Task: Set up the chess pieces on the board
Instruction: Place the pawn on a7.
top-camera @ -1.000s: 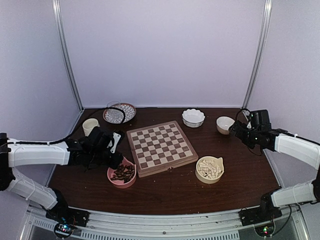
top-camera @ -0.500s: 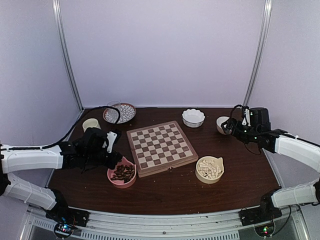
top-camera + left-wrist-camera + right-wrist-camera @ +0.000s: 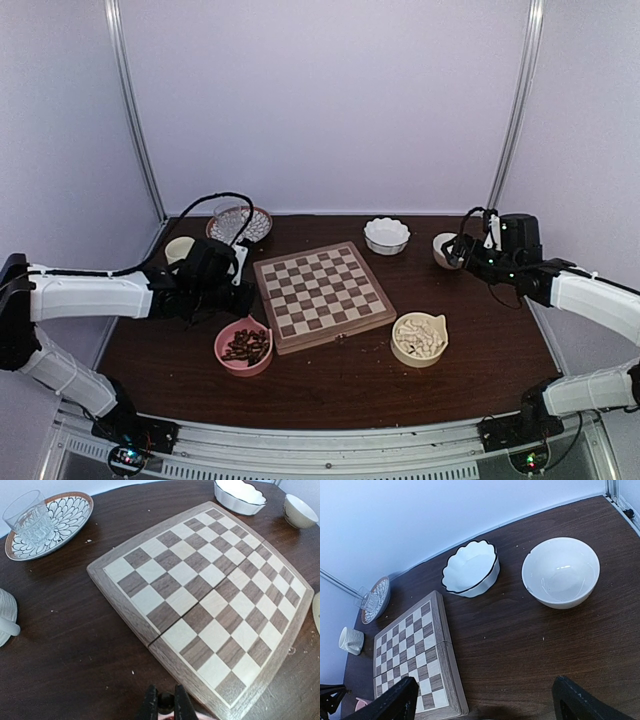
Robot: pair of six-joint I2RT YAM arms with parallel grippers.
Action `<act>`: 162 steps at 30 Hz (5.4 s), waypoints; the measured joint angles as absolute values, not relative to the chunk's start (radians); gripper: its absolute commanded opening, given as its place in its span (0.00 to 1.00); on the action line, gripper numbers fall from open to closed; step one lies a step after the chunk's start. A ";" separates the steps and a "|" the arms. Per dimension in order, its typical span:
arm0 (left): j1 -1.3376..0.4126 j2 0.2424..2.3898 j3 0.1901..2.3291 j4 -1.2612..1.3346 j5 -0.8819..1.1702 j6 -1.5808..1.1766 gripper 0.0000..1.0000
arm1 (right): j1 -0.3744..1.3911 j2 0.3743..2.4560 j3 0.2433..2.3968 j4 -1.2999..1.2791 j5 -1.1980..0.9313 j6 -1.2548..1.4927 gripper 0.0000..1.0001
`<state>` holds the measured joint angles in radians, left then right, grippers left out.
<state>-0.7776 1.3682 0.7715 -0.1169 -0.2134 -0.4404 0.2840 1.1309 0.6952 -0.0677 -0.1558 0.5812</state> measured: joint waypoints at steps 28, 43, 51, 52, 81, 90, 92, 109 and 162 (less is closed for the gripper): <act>-0.634 1.833 1.081 0.059 -0.057 -0.381 0.00 | 0.291 1.124 0.646 0.032 -0.145 0.572 0.98; -0.629 1.920 1.110 0.079 -0.139 -0.323 0.00 | 0.299 1.136 0.646 0.055 -0.141 0.567 0.98; -0.617 1.947 1.124 0.120 -0.162 -0.319 0.00 | 0.303 1.144 0.646 0.057 -0.135 0.563 0.98; -0.615 1.949 1.124 0.123 -0.165 -0.319 0.00 | 0.303 1.146 0.646 0.057 -0.134 0.562 0.98; -0.607 1.963 1.172 0.020 -0.159 -0.332 0.44 | 0.303 1.149 0.646 0.057 -0.133 0.553 0.98; -0.615 1.927 1.164 -0.013 -0.157 -0.347 0.46 | 0.310 1.149 0.646 0.056 -0.133 0.546 0.98; -0.623 1.897 1.159 -0.021 -0.162 -0.347 0.42 | 0.315 1.149 0.646 0.056 -0.132 0.545 0.98; -0.645 1.943 1.220 -0.145 -0.210 -0.346 0.30 | 0.319 1.140 0.646 0.047 -0.129 0.545 0.98; -0.601 2.003 1.280 -0.166 -0.154 -0.372 0.50 | 0.319 1.126 0.646 0.037 -0.115 0.545 0.98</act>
